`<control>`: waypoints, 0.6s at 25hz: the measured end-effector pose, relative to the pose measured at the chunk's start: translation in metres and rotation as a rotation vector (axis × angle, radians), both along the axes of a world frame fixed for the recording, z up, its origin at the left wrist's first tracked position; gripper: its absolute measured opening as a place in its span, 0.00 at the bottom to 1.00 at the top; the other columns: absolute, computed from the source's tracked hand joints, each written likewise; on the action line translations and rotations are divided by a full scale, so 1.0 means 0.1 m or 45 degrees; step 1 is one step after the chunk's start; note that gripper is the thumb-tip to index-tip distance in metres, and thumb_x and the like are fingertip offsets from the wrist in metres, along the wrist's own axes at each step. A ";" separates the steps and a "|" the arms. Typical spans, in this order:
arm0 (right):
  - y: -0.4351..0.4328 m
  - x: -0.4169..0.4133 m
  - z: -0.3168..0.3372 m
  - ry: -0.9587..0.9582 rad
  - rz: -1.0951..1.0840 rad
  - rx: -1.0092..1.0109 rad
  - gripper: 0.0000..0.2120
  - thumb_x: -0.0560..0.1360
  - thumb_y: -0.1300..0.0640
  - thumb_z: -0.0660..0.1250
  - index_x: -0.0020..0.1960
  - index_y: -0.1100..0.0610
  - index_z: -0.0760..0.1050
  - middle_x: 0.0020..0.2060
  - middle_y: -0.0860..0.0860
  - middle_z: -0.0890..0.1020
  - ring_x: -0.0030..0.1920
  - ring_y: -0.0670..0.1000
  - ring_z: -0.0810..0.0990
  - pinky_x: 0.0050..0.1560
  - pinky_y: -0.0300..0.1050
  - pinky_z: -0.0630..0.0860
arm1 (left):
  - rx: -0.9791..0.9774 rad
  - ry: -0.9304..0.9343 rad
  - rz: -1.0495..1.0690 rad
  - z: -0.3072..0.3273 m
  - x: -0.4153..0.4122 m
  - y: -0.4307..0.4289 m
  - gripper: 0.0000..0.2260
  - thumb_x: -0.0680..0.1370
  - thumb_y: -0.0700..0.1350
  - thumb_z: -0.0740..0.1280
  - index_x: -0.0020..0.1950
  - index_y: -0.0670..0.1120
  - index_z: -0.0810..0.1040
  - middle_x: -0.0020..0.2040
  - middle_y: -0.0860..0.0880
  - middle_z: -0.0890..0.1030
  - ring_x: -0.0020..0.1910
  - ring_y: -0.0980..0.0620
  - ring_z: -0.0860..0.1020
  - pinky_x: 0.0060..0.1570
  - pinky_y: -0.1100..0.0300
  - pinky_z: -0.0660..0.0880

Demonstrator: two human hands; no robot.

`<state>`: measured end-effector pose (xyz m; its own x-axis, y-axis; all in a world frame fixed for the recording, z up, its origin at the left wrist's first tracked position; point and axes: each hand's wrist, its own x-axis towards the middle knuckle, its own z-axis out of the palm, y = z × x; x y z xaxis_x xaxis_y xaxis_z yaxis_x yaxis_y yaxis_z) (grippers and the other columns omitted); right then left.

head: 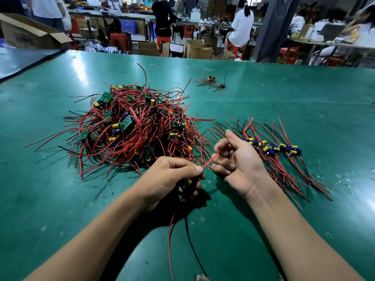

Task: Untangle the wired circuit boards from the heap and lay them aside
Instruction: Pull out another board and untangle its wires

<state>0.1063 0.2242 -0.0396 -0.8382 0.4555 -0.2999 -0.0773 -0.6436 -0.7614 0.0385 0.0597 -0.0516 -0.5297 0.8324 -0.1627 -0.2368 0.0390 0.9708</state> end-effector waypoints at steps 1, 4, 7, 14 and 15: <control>0.00 0.01 0.00 -0.008 0.016 0.024 0.32 0.84 0.43 0.57 0.26 0.56 0.77 0.28 0.49 0.63 0.17 0.43 0.56 0.18 0.33 0.53 | -0.003 0.009 -0.009 0.00 0.00 0.00 0.10 0.72 0.46 0.71 0.42 0.39 0.84 0.33 0.41 0.80 0.30 0.46 0.78 0.35 0.58 0.74; -0.04 0.01 -0.02 -0.027 0.101 0.187 0.31 0.78 0.32 0.58 0.40 0.58 0.83 0.27 0.47 0.65 0.19 0.41 0.57 0.17 0.34 0.54 | 0.009 0.014 0.032 0.03 -0.01 0.00 0.09 0.73 0.45 0.70 0.46 0.39 0.83 0.35 0.41 0.81 0.31 0.45 0.79 0.35 0.58 0.75; -0.09 -0.01 -0.08 -0.133 0.164 0.531 0.38 0.70 0.25 0.58 0.49 0.59 0.84 0.28 0.48 0.71 0.21 0.44 0.62 0.21 0.36 0.59 | 0.090 0.005 0.153 0.10 -0.01 0.00 0.05 0.72 0.45 0.70 0.42 0.45 0.83 0.38 0.39 0.83 0.32 0.44 0.81 0.41 0.53 0.75; -0.30 0.07 -0.23 0.115 0.230 1.790 0.13 0.69 0.44 0.77 0.38 0.52 0.80 0.32 0.47 0.79 0.33 0.48 0.76 0.35 0.46 0.72 | 0.344 0.346 0.448 0.27 -0.08 -0.04 0.06 0.77 0.47 0.65 0.46 0.45 0.77 0.45 0.42 0.86 0.44 0.46 0.80 0.48 0.49 0.74; -0.33 0.08 -0.22 0.160 0.198 1.772 0.15 0.68 0.42 0.77 0.35 0.50 0.76 0.29 0.45 0.75 0.30 0.44 0.71 0.32 0.41 0.68 | 0.350 0.350 0.484 0.28 -0.08 -0.04 0.06 0.77 0.48 0.65 0.46 0.45 0.77 0.45 0.43 0.86 0.43 0.47 0.81 0.49 0.49 0.73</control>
